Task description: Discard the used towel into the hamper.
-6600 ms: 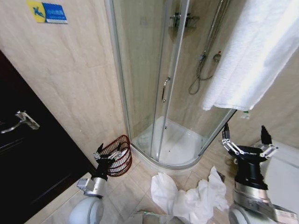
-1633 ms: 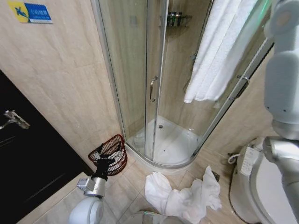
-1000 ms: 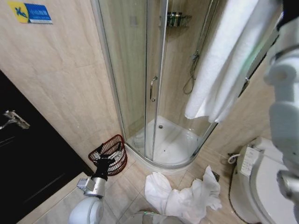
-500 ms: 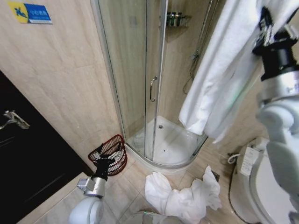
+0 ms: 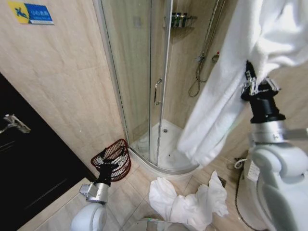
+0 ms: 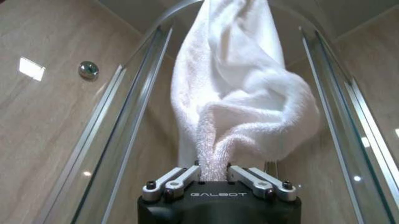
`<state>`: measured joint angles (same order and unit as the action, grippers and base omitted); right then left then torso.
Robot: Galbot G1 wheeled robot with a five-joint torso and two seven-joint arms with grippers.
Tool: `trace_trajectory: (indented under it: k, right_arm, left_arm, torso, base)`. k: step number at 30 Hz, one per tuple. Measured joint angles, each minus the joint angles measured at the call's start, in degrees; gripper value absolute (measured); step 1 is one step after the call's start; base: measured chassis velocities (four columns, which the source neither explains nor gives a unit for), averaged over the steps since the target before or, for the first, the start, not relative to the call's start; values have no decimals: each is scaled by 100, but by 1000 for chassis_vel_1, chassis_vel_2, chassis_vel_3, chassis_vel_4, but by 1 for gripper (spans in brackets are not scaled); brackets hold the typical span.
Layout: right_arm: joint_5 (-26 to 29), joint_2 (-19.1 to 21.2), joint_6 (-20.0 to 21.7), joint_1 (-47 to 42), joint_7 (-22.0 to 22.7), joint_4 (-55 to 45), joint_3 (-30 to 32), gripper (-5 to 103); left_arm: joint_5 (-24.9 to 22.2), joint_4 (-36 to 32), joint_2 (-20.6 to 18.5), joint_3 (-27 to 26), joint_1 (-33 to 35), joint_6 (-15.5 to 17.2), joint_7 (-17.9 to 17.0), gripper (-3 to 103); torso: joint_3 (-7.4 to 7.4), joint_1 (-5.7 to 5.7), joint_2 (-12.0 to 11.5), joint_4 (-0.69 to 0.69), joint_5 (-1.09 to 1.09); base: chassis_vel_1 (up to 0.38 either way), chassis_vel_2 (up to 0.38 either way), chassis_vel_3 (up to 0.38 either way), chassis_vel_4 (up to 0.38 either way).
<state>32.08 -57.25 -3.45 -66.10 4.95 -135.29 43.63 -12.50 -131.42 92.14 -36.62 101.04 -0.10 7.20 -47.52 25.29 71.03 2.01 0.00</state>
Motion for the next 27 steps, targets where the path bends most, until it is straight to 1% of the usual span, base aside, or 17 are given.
trace_trajectory:
  k: [1, 2, 5, 6, 9, 14, 17, 19, 20, 27]
  right_arm:
    - [-107, -113, -43, -122, -12, -72, 4, 6]
    - [-107, -113, -43, -122, -12, -72, 4, 6]
    - [-252, -299, -95, -354, -37, -293, 92, 6]
    - [-252, -299, -95, -354, -37, -293, 92, 6]
    - [-398, -464, -141, -573, -80, -486, 146, 6]
    - [-532, -575, -184, -736, -116, -612, 126, 6]
    - [-763, -710, -223, -944, -169, -779, 151, 6]
    - [-784, -720, -230, -964, -177, -783, 174, 6]
    - [-854, -746, -279, -1039, -201, -792, 318, 6]
    - [-893, -776, -337, -1206, -220, -792, 585, 6]
  left_arm:
    - [0, 0, 1, 0, 0, 0, 0, 100]
    - [0, 0, 1, 0, 0, 0, 0, 100]
    - [0, 0, 0, 0, 0, 0, 0, 100]
    - [0, 0, 0, 0, 0, 0, 0, 100]
    - [0, 0, 0, 0, 0, 0, 0, 100]
    - [0, 0, 0, 0, 0, 0, 0, 100]
    - [0, 0, 0, 0, 0, 0, 0, 100]
    - [0, 0, 0, 0, 0, 0, 0, 100]
    - [0, 0, 0, 0, 0, 0, 0, 100]
    - [0, 0, 0, 0, 0, 0, 0, 100]
  torso:
    - [0, 0, 0, 0, 0]
    - [0, 0, 0, 0, 0]
    - [0, 0, 0, 0, -1]
    - [0, 0, 0, 0, -1]
    - [0, 0, 0, 0, -1]
    - [0, 0, 0, 0, 0]
    - [0, 1, 0, 0, 2]
    - [-1, 1, -1, 0, 2]
    - [0, 1, 0, 0, -1]
    - [0, 1, 0, 0, 2]
  base:
    - [0, 0, 0, 0]
    - [0, 0, 0, 0]
    - [0, 0, 0, 0]
    - [0, 0, 0, 0]
    - [0, 0, 0, 0]
    - [0, 0, 0, 0]
    - [0, 0, 0, 0]
    - [0, 0, 0, 0]
    - [0, 0, 0, 0]
    - [0, 0, 0, 0]
